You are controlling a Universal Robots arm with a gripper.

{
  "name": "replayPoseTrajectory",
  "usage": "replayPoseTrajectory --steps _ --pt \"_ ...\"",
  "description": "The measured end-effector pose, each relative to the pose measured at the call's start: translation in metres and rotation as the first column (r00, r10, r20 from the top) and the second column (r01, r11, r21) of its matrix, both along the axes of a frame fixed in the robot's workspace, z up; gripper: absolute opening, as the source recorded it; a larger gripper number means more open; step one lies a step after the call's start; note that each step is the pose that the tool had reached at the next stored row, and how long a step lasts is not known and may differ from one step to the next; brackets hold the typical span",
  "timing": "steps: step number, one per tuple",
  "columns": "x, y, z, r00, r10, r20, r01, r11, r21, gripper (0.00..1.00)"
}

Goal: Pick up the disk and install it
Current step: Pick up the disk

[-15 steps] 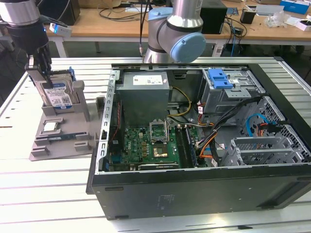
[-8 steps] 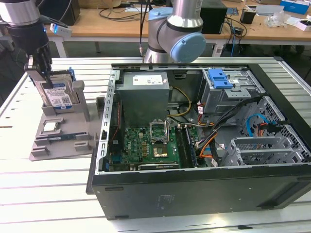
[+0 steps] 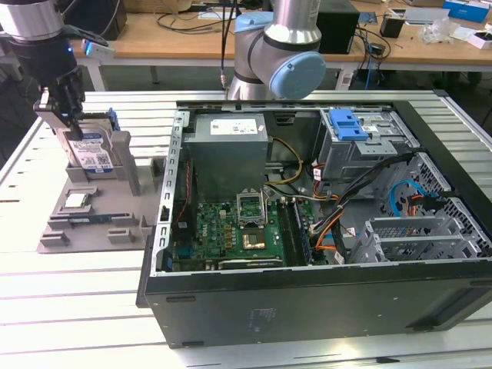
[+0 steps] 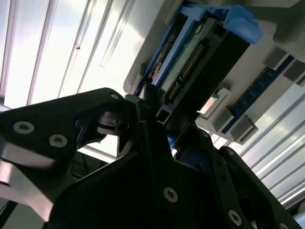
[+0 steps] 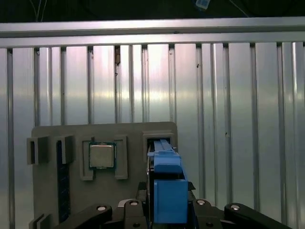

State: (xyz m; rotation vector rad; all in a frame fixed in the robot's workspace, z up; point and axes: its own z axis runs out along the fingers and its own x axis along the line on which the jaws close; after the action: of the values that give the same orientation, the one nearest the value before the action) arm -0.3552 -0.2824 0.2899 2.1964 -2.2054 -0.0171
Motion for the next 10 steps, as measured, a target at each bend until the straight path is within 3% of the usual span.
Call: replayPoseTrajectory --steps 2,10 --pt "0.0000 0.0000 0.0000 0.9998 0.019 0.0000 -0.019 0.9998 0.0000 0.37" --pt "0.0000 0.0001 0.0000 0.9998 0.020 0.0001 -0.020 0.9998 0.0000 0.37"
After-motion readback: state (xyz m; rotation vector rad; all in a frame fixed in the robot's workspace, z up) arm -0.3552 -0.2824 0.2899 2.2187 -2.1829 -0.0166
